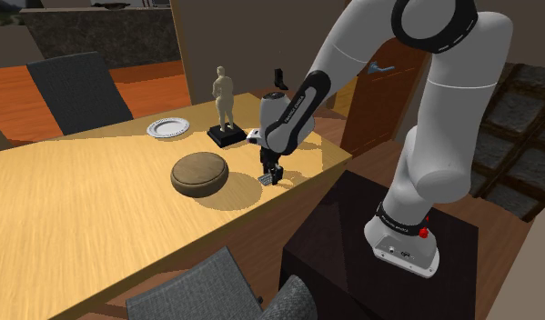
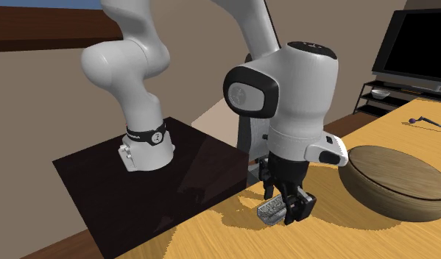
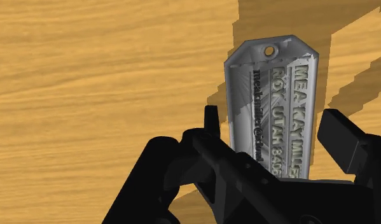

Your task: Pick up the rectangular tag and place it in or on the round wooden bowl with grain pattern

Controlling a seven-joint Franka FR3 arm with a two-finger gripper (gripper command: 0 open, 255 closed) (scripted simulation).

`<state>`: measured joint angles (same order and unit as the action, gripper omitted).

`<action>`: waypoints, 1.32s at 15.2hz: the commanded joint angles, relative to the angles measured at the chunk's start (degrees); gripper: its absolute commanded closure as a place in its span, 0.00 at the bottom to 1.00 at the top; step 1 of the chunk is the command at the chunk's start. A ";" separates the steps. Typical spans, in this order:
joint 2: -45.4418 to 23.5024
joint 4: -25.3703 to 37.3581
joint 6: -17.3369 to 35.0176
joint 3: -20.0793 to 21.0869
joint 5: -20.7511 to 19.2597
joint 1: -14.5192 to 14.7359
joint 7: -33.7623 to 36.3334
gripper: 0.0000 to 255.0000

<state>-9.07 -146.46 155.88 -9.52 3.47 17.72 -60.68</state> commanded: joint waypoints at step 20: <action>8.81 0.34 -8.97 -0.91 -3.58 0.31 2.56 1.00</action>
<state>-1.02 -146.28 147.83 -10.44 0.17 18.00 -58.38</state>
